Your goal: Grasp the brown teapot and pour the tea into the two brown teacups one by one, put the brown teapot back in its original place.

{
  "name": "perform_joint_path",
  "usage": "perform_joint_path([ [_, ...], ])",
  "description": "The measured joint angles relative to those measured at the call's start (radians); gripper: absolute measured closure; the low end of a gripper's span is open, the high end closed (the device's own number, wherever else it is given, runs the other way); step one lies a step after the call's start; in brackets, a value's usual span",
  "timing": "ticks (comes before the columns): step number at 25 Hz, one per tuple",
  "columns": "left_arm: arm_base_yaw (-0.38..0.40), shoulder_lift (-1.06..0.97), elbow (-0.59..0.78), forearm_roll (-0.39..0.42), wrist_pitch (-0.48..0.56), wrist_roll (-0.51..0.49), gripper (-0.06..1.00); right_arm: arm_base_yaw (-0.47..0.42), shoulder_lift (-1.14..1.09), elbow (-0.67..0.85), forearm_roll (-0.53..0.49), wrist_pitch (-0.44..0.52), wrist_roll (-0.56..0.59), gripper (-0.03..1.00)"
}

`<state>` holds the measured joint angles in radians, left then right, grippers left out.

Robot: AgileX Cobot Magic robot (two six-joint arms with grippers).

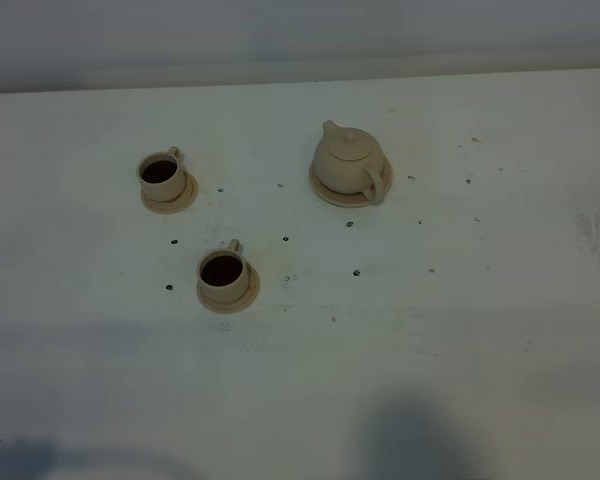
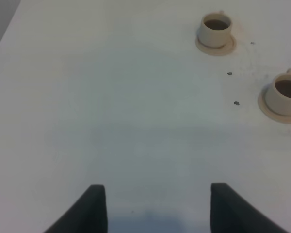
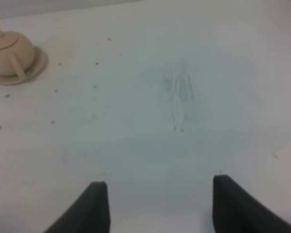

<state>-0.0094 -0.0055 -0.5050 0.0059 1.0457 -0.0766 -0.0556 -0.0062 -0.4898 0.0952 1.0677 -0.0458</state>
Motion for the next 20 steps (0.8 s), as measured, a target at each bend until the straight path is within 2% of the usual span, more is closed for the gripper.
perform_joint_path([
  [20,0.000,0.000,0.000,0.000,0.000,0.000,0.47,0.016,0.000,0.000,0.072,-0.002,0.000,0.47],
])
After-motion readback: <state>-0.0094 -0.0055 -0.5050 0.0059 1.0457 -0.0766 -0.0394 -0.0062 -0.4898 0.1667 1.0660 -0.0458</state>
